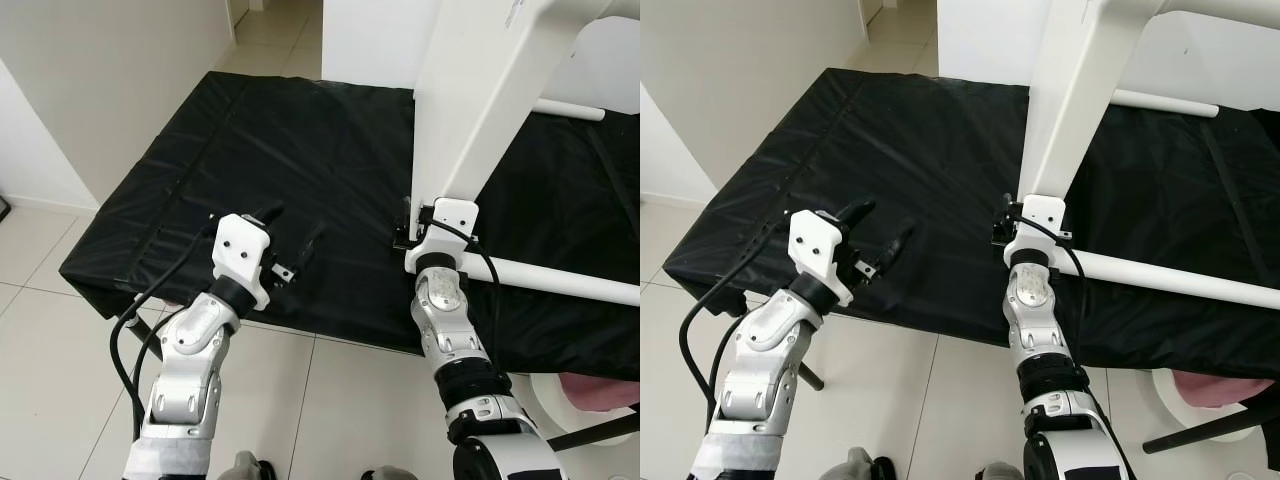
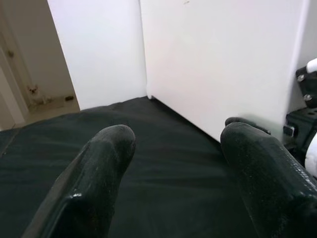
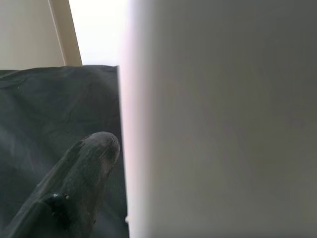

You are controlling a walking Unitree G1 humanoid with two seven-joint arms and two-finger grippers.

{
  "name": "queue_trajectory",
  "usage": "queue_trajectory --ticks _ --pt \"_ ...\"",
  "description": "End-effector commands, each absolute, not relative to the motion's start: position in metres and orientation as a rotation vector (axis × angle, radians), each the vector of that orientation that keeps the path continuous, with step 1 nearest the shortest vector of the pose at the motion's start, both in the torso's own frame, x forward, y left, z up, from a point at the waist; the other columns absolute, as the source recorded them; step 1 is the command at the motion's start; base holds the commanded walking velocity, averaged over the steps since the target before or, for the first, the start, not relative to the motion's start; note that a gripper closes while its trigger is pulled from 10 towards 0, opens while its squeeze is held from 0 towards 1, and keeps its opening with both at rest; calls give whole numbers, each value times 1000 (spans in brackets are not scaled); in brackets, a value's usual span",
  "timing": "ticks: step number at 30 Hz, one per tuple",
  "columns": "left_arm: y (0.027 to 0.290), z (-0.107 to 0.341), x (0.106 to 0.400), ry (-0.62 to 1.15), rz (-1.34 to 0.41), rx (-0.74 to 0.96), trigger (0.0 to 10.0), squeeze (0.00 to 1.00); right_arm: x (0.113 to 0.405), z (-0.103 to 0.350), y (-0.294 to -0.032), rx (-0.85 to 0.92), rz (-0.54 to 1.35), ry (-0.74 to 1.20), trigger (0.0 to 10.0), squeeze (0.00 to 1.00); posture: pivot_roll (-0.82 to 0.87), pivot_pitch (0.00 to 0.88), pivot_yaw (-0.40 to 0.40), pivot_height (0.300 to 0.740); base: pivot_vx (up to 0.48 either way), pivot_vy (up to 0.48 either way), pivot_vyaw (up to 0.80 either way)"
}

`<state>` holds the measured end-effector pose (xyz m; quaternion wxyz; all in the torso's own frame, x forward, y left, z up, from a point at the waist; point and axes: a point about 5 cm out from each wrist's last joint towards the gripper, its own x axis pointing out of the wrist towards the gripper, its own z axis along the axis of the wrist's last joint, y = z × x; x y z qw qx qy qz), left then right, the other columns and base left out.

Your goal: Building children table

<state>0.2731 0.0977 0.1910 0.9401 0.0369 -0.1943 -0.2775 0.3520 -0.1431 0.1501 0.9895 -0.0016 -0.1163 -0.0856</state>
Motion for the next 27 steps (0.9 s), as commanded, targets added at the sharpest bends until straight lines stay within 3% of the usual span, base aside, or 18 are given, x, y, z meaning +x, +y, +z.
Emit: queue_trajectory --ticks 1,2,3,5,6,16,17,18,27 --pt "101 188 277 -385 -422 23 10000 0 354 148 -146 3 -189 -222 10000 0 -104 76 63 740 0 0 0" --pt "101 188 276 -386 -423 25 10000 0 355 148 -147 8 -196 -222 9333 0 -107 71 67 740 0 0 0" --pt "102 188 276 -385 -421 25 10000 0 356 148 -147 23 -190 -227 706 0 -107 71 67 740 0 0 0" --pt "102 188 276 -384 -420 25 10000 0 356 148 -147 27 -188 -229 706 0 -107 71 67 740 0 0 0" --pt "102 188 276 -384 -419 24 10000 0 356 148 -146 32 -179 -228 0 0 -108 72 69 740 0 0 0" --pt "102 189 275 -386 -413 20 10000 0 361 154 -127 69 -119 -262 0 0 -96 79 64 740 0 0 0" --pt "102 189 275 -385 -413 19 10000 0 361 155 -121 74 -103 -270 4510 0 -96 80 65 740 0 0 0" --pt "102 189 275 -385 -412 21 10000 0 362 158 -109 91 -68 -277 10000 0 -93 82 65 740 0 0 0" --pt "103 190 274 -387 -414 22 10000 0 363 168 -61 141 29 -288 10000 0 -83 83 66 740 0 0 0"
